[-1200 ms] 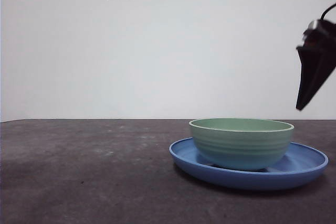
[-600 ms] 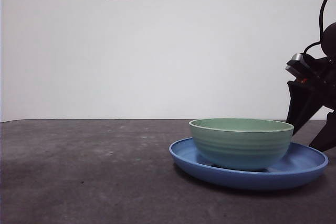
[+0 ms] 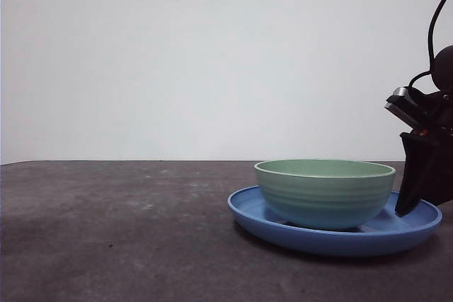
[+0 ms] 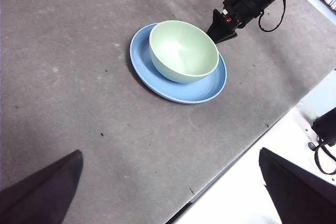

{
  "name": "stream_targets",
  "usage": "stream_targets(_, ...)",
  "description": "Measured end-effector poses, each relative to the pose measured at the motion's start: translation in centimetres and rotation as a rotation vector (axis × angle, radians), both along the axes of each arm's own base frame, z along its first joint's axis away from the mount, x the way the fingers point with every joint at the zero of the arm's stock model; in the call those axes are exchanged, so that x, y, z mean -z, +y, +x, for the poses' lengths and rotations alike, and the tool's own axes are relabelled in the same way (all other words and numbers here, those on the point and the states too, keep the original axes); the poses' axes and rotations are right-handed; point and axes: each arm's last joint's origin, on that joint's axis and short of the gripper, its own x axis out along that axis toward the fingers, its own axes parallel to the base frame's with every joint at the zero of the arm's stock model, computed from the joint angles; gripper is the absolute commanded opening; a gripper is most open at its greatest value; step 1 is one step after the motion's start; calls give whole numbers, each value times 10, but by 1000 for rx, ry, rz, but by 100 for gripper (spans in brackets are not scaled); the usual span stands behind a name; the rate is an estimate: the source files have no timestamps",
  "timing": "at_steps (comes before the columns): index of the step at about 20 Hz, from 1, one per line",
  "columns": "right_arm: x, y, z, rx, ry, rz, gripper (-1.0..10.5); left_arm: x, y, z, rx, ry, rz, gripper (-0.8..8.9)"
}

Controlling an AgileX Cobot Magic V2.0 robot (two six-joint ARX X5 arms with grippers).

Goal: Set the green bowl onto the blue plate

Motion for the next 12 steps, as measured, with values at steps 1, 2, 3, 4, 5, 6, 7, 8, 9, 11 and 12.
stream_targets(1, 0, 0, 0, 1, 0, -4, 11, 0, 0, 0, 0, 0, 0, 625)
stream_targets(2, 0, 0, 0, 2, 0, -7, 11, 0, 0, 0, 0, 0, 0, 625)
stream_targets(3, 0, 0, 0, 2, 0, -7, 11, 0, 0, 0, 0, 0, 0, 625)
stream_targets(4, 0, 0, 0, 2, 0, -7, 10, 0, 0, 0, 0, 0, 0, 625)
stream_targets(5, 0, 0, 0, 3, 0, -7, 11, 0, 0, 0, 0, 0, 0, 625)
stream_targets(6, 0, 0, 0, 4, 1, -7, 11, 0, 0, 0, 0, 0, 0, 625)
stream_targets(7, 0, 0, 0, 6, 4, -7, 10, 0, 0, 0, 0, 0, 0, 625)
stream_targets(8, -1, 0, 0, 7, 9, -8, 11, 0, 0, 0, 0, 0, 0, 625)
stream_targets(9, -4, 0, 2, 12, 13, -10, 10, 0, 0, 0, 1, -1, 1, 625)
stream_targets(11, -13, 0, 7, 21, 8, -14, 11, 0, 0, 0, 2, -2, 2, 625)
stream_targets(12, -20, 1, 10, 23, 3, -13, 11, 0, 0, 0, 3, -4, 3, 625)
